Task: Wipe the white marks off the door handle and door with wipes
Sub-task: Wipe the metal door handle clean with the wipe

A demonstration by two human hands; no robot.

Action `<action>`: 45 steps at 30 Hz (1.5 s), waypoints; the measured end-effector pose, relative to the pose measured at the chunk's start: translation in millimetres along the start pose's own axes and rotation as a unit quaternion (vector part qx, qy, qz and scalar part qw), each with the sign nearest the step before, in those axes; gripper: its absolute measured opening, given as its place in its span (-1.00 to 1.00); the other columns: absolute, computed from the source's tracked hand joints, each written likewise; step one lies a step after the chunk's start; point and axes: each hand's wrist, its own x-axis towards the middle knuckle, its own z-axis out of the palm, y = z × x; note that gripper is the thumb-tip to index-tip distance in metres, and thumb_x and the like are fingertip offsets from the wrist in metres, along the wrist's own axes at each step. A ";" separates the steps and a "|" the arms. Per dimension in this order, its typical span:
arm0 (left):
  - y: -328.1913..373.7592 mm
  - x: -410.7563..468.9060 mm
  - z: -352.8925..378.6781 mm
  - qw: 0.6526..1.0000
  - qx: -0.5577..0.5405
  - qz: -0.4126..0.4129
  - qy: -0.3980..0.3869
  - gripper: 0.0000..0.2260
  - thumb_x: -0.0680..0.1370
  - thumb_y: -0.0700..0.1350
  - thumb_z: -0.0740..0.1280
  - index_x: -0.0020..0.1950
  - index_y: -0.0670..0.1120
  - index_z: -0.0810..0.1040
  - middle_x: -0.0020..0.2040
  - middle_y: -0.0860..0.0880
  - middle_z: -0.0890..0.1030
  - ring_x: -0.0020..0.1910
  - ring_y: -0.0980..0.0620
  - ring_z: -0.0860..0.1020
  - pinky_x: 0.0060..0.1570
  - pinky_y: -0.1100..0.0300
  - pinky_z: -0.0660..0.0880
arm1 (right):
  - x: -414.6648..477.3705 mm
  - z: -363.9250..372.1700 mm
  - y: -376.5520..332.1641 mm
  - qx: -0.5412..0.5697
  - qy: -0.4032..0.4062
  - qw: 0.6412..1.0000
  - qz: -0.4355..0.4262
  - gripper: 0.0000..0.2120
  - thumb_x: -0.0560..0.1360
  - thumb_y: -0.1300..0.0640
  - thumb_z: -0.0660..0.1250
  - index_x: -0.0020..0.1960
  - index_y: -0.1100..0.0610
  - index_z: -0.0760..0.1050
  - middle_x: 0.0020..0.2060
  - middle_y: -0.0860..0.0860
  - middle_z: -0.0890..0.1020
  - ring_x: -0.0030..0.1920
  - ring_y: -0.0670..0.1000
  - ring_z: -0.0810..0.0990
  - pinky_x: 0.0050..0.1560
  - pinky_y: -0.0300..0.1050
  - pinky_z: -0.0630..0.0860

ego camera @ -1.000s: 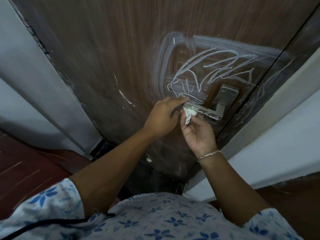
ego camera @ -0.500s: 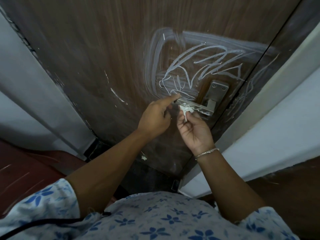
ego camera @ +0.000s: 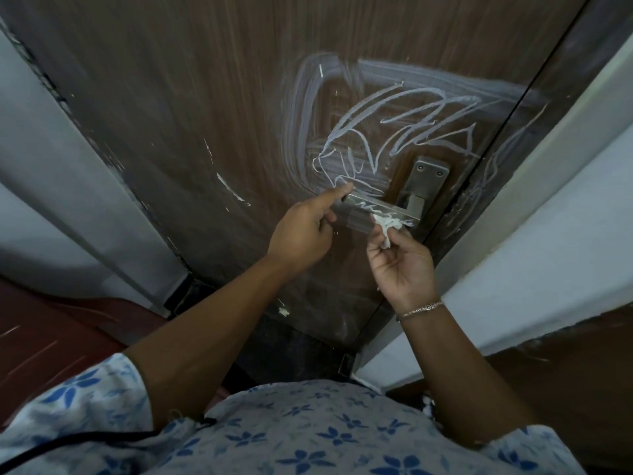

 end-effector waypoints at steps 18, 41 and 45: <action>-0.5 -0.7 1.6 0.999 -0.023 -0.029 -0.015 -0.36 0.46 -0.36 0.20 0.38 0.25 0.30 -0.26 0.09 0.50 -0.40 0.23 0.44 -0.23 0.21 0.51 | -10.0 1.7 -16.2 -0.116 0.074 0.984 -0.110 -0.75 0.52 0.39 0.04 -0.12 0.24 0.47 -0.22 0.11 0.52 -0.32 -0.04 0.47 -0.45 -0.34 0.44; -4.1 -3.6 0.8 0.992 -0.103 -0.008 -0.066 -0.36 0.45 -0.40 0.23 0.46 0.06 0.26 0.26 -0.05 0.55 0.22 0.01 0.53 0.28 0.02 0.45 | -13.8 17.5 30.9 -0.732 -0.091 0.431 -0.520 -0.71 0.48 0.26 0.18 0.08 0.32 0.59 0.03 0.25 0.58 0.03 0.17 0.59 0.09 -0.12 0.50; -12.5 -1.5 1.7 0.982 -0.176 -0.044 -0.051 -0.44 0.47 -0.40 0.24 0.41 0.01 0.35 0.20 -0.03 0.58 0.20 0.01 0.55 0.27 -0.01 0.44 | -2.9 17.8 39.3 -0.782 -0.110 0.387 -0.476 -0.68 0.59 0.04 0.13 0.25 0.11 0.49 0.19 0.05 0.55 0.18 -0.05 0.48 0.21 -0.24 0.39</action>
